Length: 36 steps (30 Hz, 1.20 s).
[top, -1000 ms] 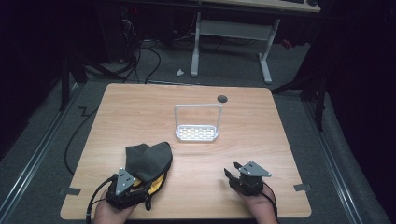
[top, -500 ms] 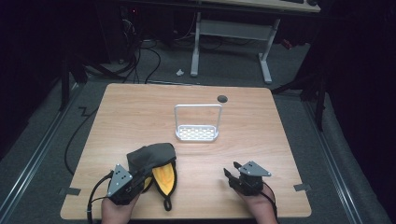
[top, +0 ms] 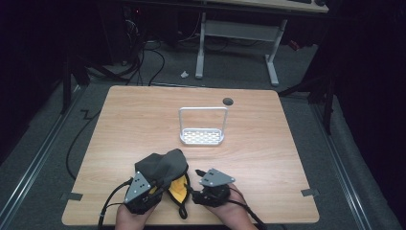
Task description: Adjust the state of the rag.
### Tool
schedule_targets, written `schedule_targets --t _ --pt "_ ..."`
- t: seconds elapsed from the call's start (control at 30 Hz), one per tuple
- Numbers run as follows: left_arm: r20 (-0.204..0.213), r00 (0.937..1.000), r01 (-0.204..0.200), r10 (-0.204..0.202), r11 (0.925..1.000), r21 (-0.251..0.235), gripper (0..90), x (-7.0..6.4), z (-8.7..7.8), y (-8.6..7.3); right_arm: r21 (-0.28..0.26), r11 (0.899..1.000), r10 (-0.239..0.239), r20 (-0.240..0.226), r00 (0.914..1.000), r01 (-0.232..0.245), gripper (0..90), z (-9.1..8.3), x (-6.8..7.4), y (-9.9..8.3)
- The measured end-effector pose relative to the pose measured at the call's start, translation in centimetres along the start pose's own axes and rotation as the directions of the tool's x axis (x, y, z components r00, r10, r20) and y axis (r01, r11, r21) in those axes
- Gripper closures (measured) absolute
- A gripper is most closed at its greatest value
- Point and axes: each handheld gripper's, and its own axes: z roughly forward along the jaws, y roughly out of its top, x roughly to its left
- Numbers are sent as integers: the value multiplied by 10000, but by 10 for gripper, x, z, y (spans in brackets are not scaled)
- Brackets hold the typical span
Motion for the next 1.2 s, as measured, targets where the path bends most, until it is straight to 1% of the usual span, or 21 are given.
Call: schedule_targets --t 0.03,0.1,0.13,0.17,0.2,0.23,0.27,0.3,0.37,0.4,0.5,0.6,0.73,0.77,0.83,0.9,1.03,1.07,1.1,1.13,1.2 --pt "0 10000 0 0 10000 0 767 0 0 0 0 10000 0 0 10000 0 403 0 0 0" --pt "73 10000 -1 1 10000 38 766 0 0 -1 120 9994 -312 -190 9993 314 407 14 9 6" --pt "-7 10000 25 -25 10000 35 773 1 0 -1 365 9968 -704 -54 9975 706 478 26 15 11" --pt "109 9999 120 -120 9999 48 769 2 -1 -1 372 9949 -946 196 9953 938 510 30 17 13" --pt "116 9998 160 -161 9999 48 766 4 -1 -1 368 9949 -945 195 9953 937 587 33 16 14" --pt "116 9998 160 -161 9999 48 766 4 -1 -1 368 9949 -945 195 9953 937 587 33 16 14" --pt "90 9998 191 -191 9998 87 766 5 -1 -2 396 9945 -972 41 9953 970 715 37 14 16" --pt "127 9997 208 -209 9997 86 766 6 -1 -2 413 9914 -1252 141 9920 1245 781 37 16 16" --pt "154 9997 209 -211 9997 85 764 6 -2 -2 430 9887 -1448 266 9891 1436 807 36 18 16" --pt "139 9997 185 -186 9998 86 762 6 -1 -2 525 9835 -1753 415 9836 1731 826 35 21 17" --pt "130 9997 184 -185 9998 96 737 5 -1 -3 558 9835 -1746 410 9838 1723 835 34 21 16" --pt "88 9997 220 -221 9997 71 676 6 -1 -3 499 9853 -1655 384 9855 1635 851 32 20 16" --pt "-47 9995 326 -325 9994 66 519 9 -3 -4 446 9877 -1524 532 9869 1501 858 30 18 17" --pt "-85 9994 324 -323 9994 77 519 9 -4 -5 433 9888 -1450 604 9876 1425 858 29 16 18" --pt "-169 9993 335 -333 9993 148 461 11 -6 -7 349 9919 -1247 778 9891 1223 858 25 9 18" --pt "-397 9989 264 -255 9994 225 436 13 -10 -9 169 9972 -743 1025 9920 730 858 16 -6 18" --pt "-710 9971 313 -290 9990 311 419 19 -13 -11 -12 9995 -307 1348 9904 311 857 1 -24 16" --pt "-783 9961 433 -405 9985 337 417 22 -13 -12 -60 9998 -156 1472 9890 166 856 -4 -30 15" --pt "-816 9955 517 -483 9979 394 413 24 -13 -13 -101 9999 109 1748 9845 -92 855 -15 -41 9" --pt "-907 9938 692 -637 9958 593 412 29 -12 -15 -132 9995 312 1876 9817 -293 854 -21 -49 4" --pt "-788 9936 883 -815 9923 871 412 31 -8 -18 -86 9985 545 2087 9765 -539 853 -28 -58 -5"
